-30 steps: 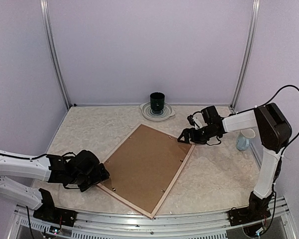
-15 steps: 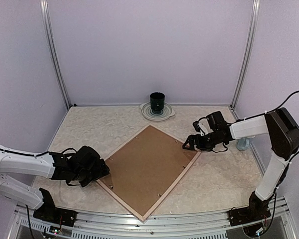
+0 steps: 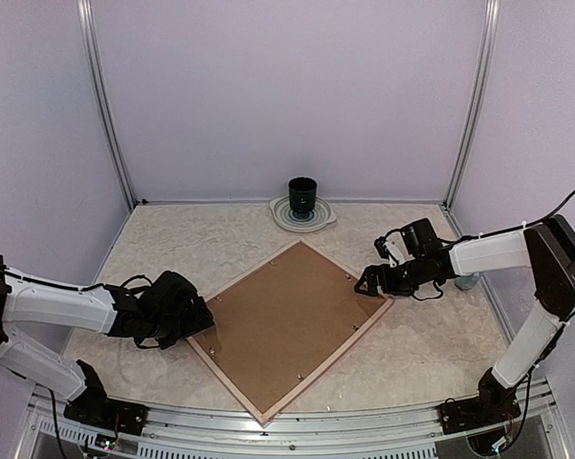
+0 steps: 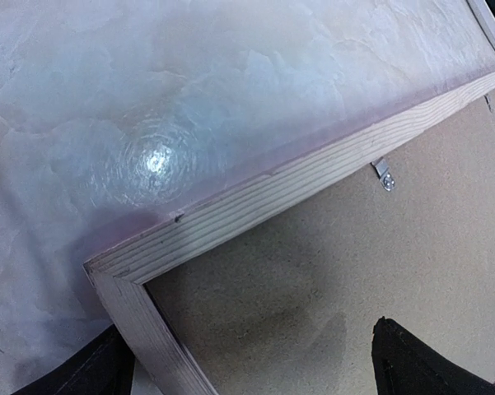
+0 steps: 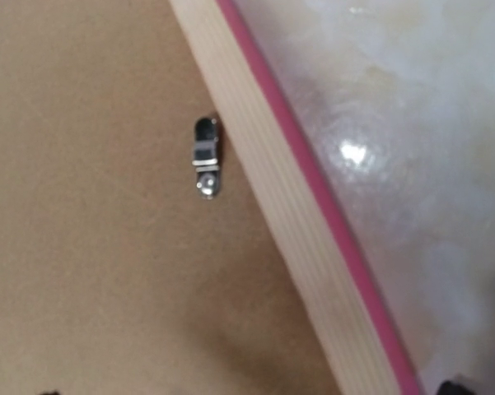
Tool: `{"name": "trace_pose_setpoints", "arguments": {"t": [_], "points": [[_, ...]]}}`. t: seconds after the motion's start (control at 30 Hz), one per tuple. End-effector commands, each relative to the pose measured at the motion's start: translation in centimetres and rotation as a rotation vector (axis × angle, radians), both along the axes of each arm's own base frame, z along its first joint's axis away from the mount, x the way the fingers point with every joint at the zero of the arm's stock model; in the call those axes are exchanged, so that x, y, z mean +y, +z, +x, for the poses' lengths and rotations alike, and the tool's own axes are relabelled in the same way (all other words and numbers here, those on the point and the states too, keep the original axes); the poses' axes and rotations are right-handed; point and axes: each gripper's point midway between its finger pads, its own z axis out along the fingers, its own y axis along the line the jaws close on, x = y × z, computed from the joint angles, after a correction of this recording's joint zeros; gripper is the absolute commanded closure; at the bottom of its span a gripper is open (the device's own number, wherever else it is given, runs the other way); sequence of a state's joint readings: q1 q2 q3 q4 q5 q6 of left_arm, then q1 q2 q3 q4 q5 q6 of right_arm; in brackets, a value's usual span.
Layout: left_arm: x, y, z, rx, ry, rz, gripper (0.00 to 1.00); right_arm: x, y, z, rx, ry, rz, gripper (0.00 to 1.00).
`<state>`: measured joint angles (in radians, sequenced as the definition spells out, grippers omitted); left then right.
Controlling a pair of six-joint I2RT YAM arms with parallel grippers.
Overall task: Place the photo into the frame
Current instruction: Rotate the photo frame at the center of the board.
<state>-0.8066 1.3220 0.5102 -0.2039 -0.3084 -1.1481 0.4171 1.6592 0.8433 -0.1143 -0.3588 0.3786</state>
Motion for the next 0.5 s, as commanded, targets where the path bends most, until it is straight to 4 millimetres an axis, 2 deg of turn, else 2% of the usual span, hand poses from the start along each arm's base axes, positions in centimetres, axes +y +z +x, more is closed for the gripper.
{"name": "trace_pose_setpoints", "arguments": {"t": [0.0, 0.47], "points": [[-0.6, -1.8, -0.6, 0.066, -0.039, -0.011, 0.01, 0.9, -0.4, -2.1, 0.032, 0.043, 0.01, 0.02], [-1.0, -2.3, 2.1, 0.059, -0.053, 0.022, 0.01, 0.7, -1.3, -4.5, 0.057, 0.053, -0.003, 0.02]]}}
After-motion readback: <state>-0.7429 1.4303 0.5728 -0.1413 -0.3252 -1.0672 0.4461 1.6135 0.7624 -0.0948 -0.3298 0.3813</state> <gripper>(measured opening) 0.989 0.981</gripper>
